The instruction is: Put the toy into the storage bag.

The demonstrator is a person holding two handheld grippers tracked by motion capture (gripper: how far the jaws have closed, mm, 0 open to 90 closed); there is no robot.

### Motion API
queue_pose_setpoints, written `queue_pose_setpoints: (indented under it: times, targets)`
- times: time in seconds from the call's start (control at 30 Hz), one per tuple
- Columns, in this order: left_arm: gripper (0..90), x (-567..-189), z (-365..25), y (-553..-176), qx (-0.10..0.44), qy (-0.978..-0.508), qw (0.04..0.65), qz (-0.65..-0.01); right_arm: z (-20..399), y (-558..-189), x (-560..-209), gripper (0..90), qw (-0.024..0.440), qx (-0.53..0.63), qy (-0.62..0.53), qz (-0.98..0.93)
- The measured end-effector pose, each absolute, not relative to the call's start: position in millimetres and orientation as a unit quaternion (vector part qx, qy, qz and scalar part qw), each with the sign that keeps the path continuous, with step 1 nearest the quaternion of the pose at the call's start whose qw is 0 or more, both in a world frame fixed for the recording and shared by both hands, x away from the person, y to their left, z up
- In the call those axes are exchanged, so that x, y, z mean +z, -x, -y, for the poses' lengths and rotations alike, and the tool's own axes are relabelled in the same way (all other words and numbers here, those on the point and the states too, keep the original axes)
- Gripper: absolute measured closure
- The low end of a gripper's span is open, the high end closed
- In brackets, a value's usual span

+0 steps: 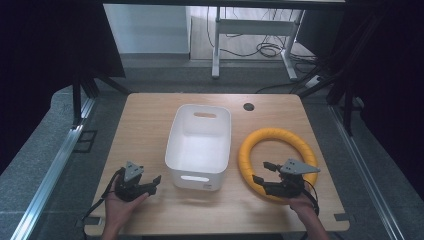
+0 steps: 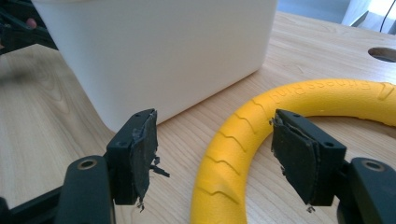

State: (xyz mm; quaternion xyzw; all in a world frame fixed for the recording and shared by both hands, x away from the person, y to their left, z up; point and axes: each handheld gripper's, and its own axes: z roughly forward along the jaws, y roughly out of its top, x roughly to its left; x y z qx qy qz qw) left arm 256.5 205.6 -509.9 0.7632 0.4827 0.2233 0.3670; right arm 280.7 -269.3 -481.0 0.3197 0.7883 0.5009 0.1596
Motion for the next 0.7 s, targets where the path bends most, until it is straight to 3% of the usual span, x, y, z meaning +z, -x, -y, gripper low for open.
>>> queue_pose_setpoints:
  times: [0.5,0.7]
  targets:
    - [13.2,-504.4,-203.2,-252.3,0.194,-0.768,0.388,-0.471,274.6,-285.7,-485.0,32.6,0.16,0.487,-0.333,-0.791]
    - [14.3,-501.4,-197.4,-250.9,0.199,-0.79,0.372,-0.444,271.5,-288.5,-485.7,28.9,0.145,0.474,-0.325,-0.805]
